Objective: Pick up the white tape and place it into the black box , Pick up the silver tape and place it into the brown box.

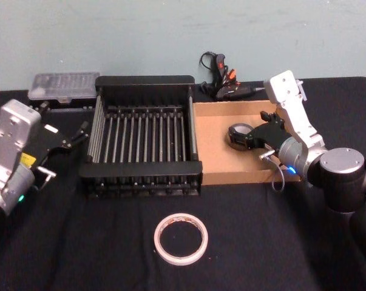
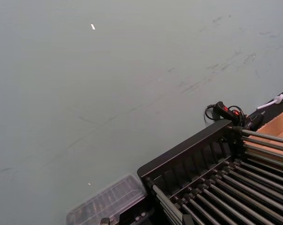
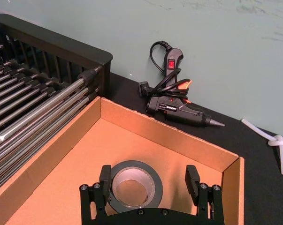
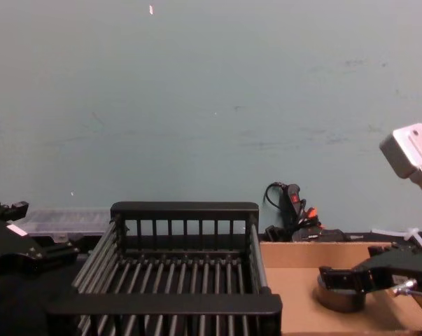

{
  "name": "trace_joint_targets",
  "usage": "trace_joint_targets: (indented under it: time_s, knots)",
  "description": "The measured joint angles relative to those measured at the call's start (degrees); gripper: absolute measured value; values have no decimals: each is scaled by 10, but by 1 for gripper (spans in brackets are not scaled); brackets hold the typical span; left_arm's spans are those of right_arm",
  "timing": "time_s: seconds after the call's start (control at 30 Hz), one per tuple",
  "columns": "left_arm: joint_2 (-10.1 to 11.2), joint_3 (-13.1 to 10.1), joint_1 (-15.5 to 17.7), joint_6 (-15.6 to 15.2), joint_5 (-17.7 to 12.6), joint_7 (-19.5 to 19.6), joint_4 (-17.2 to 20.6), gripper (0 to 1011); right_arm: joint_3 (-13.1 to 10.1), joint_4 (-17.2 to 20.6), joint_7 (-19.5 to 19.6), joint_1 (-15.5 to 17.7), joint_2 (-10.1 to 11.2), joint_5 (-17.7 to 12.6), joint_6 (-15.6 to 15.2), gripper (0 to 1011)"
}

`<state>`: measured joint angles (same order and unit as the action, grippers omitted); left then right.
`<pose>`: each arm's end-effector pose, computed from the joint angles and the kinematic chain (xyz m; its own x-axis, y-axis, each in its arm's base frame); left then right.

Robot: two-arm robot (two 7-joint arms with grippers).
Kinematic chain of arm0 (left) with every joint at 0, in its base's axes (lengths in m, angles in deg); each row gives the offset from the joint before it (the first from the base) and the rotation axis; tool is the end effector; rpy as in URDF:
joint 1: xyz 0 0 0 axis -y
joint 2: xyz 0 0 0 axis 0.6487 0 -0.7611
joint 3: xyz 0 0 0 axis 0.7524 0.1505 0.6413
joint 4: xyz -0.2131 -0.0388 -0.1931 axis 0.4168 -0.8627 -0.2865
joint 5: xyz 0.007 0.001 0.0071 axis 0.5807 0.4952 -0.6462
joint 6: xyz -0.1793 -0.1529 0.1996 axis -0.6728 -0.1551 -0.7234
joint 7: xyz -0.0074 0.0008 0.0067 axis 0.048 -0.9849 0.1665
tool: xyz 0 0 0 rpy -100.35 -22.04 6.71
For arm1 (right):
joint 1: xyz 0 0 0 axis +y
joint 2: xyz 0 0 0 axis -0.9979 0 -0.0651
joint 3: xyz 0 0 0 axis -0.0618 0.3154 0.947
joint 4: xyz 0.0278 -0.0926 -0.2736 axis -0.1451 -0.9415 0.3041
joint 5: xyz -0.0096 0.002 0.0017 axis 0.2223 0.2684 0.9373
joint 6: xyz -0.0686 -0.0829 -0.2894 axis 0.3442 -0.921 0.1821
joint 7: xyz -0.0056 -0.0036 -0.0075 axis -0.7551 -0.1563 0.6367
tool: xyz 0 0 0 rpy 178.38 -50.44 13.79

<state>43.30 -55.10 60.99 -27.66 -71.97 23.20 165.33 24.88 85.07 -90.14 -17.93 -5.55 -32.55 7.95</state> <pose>0.3582 0.0827 -0.3023 0.2922 0.8804 0.3736 -0.9553 0.2873 0.0702 0.4252 -0.0034 -0.2919 0.4031 -0.8971 0.1809 0.8773 0.3225 -0.3555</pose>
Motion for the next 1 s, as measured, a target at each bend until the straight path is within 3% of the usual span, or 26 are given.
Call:
trace_joint_targets:
  time_s: [0.17, 0.37, 0.67, 1.0]
  knots:
    - [0, 0, 0, 0, 0, 0, 0, 1001, -5, 5, -4, 3, -1, 0, 0, 1002]
    - [0, 0, 0, 0, 0, 0, 0, 1002, -17, 37, -12, 15, 0, 1, -2, 1002]
    - [0, 0, 0, 0, 0, 0, 0, 1001, -29, 139, -42, 64, 24, -13, -29, 1002]
    - [0, 0, 0, 0, 0, 0, 0, 1001, -32, 242, -81, 135, 71, -42, -54, 1002]
